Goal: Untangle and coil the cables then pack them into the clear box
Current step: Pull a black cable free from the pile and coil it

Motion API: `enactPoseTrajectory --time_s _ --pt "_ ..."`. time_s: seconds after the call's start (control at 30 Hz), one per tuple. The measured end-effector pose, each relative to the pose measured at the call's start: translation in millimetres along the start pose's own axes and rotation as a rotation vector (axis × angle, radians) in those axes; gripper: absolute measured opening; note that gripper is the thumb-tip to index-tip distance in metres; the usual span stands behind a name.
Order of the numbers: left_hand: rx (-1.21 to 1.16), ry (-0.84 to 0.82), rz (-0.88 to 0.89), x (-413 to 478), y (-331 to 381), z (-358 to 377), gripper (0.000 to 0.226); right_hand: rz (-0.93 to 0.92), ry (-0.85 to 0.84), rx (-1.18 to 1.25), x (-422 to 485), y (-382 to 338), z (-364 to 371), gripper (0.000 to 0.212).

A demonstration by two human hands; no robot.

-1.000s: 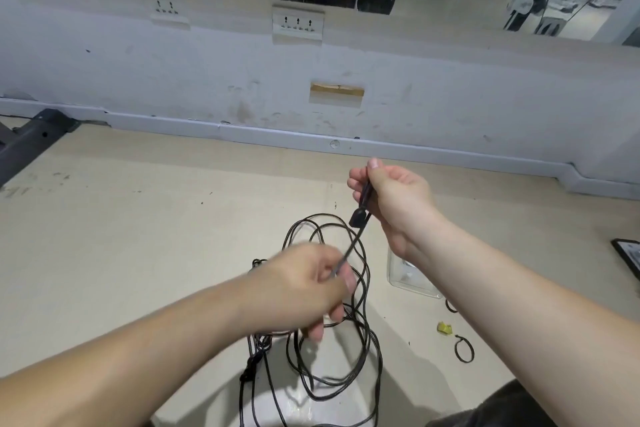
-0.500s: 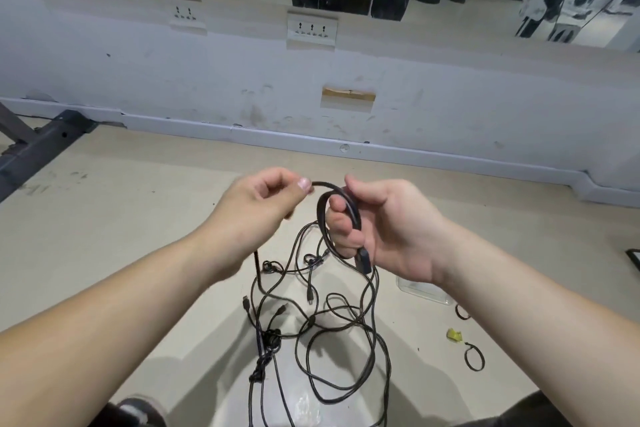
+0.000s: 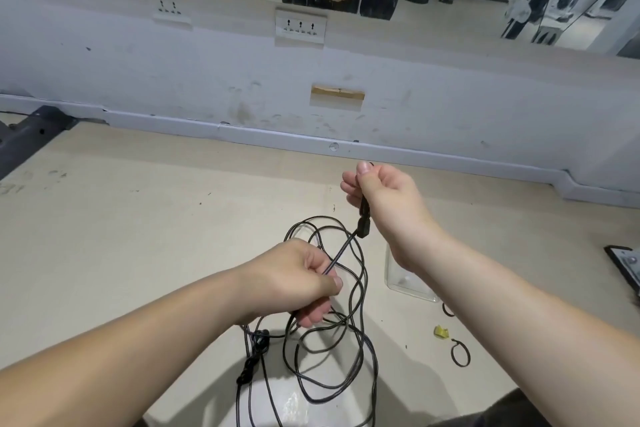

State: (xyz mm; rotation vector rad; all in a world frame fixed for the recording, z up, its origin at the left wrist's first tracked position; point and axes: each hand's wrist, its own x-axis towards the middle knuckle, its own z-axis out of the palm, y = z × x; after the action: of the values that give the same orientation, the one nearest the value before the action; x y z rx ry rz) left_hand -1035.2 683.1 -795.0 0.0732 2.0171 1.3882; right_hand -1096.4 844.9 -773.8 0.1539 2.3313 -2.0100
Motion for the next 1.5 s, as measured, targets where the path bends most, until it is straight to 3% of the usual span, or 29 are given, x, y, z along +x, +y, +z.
enactPoseTrajectory --time_s 0.1,0.23,0.33,0.47,0.53,0.67,0.73,0.87,0.97,1.1,1.2,1.27,1.33,1.43,1.5 --pt "0.023 -0.012 0.069 -3.8 6.4 -3.9 0.018 -0.136 -0.011 -0.311 -3.5 2.7 2.5 0.031" --pt "0.117 0.301 0.386 -6.9 17.1 -25.5 0.018 -0.213 -0.12 -0.56 -13.2 1.7 9.8 0.031" --pt "0.042 0.432 0.527 -11.0 17.9 -45.1 0.011 -0.078 -0.264 -0.21 -20.6 -7.6 17.6 0.04" --pt "-0.103 0.536 0.536 -13.0 12.8 -60.1 0.015 0.201 -0.499 0.08 -29.4 -16.0 21.3 0.051" --pt "-0.132 0.539 0.502 -10.3 8.8 -62.0 0.013 0.345 -0.607 0.25 -32.9 -20.3 19.3 0.047" --pt "-0.331 0.354 0.358 -2.2 1.3 -42.4 0.034 0.439 -0.584 0.598 -30.7 -30.3 10.9 0.037" --pt "-0.447 0.241 0.255 0.8 -0.6 -28.4 0.032 0.469 -0.604 0.717 -30.5 -33.9 6.2 0.039" --pt "-0.154 0.118 0.091 6.2 -16.6 -9.0 0.046 0.423 -0.578 0.83 -26.9 -37.1 3.0 0.039" --pt "-0.023 -0.001 -0.012 4.6 -22.4 5.1 0.058 0.204 -0.357 0.507 -15.0 -28.7 1.7 0.034" --pt "0.023 -0.038 -0.011 3.0 -12.8 2.2 0.046 0.016 -0.05 0.046 -1.0 -10.5 -2.1 0.028" --pt "0.097 -0.018 0.106 -3.3 0.8 0.0 0.029 -0.077 -0.042 -0.425 -0.4 -2.5 -5.4 0.032" --pt "0.119 0.116 0.264 -6.8 11.6 -5.7 0.023 -0.115 -0.112 -0.624 -4.5 1.0 -3.7 0.029" --pt "0.056 0.273 0.39 -7.6 19.4 -20.6 0.025 -0.108 -0.157 -0.612 -10.6 -2.2 2.0 0.027" --pt "-0.025 0.465 0.472 -10.5 23.3 -45.2 0.022 0.015 -0.262 -0.197 -20.8 -13.2 11.3 0.031" --pt "-0.031 0.565 0.48 -11.1 20.3 -53.5 0.014 0.103 -0.377 -0.049 -27.3 -18.7 14.3 0.041"
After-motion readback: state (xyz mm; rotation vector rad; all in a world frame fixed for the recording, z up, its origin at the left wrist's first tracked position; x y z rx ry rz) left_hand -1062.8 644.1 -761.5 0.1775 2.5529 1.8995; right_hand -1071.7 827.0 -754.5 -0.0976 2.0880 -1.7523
